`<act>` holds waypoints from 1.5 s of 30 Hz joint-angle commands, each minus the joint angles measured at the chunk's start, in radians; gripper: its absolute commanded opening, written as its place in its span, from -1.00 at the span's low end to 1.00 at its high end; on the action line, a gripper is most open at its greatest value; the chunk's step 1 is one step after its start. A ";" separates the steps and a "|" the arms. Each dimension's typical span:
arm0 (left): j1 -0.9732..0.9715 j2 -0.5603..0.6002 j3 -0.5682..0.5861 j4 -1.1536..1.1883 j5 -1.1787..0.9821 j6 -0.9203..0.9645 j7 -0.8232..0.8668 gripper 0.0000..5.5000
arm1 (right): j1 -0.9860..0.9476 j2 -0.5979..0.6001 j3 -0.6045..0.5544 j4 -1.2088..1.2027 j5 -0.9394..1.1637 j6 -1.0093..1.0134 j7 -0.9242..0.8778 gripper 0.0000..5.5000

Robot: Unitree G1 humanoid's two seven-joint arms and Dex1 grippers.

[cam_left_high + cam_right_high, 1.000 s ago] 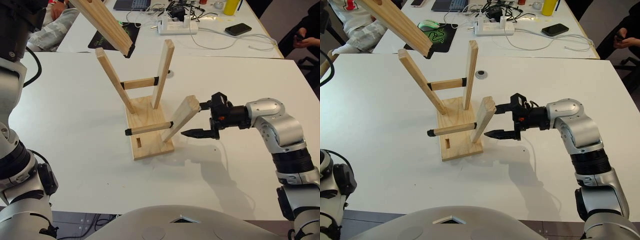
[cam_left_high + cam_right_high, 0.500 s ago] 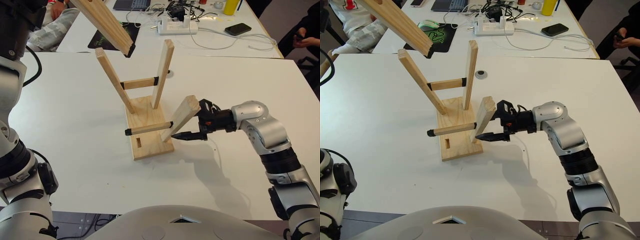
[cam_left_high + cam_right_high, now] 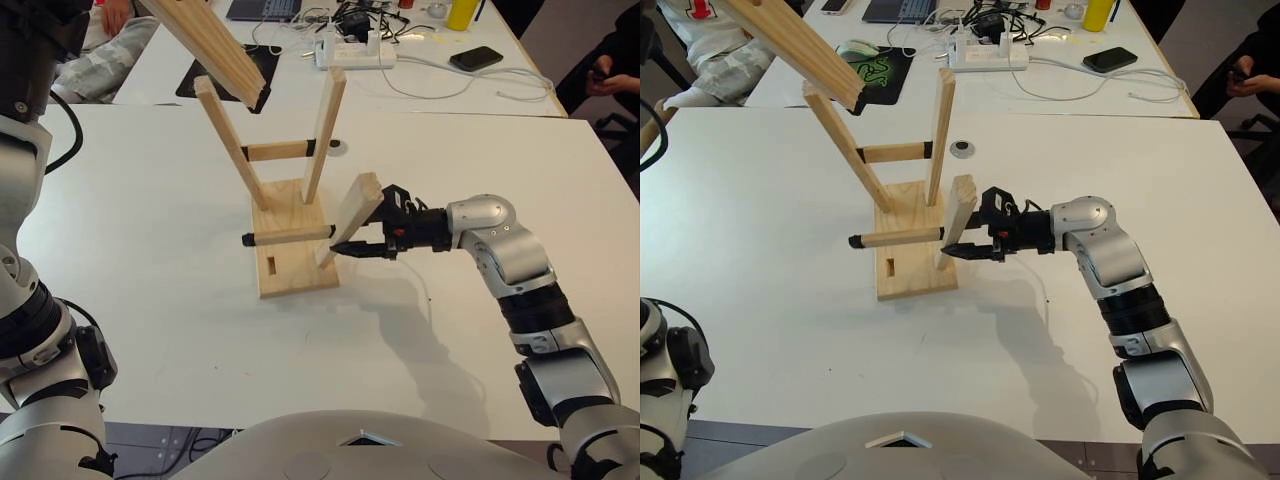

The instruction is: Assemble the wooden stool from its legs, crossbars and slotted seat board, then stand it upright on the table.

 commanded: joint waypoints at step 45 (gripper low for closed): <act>0.451 -0.427 -0.270 -0.008 0.684 0.023 -0.046 -0.62 | 0.020 0.087 -0.008 -0.010 -0.066 0.035 -0.213 -0.22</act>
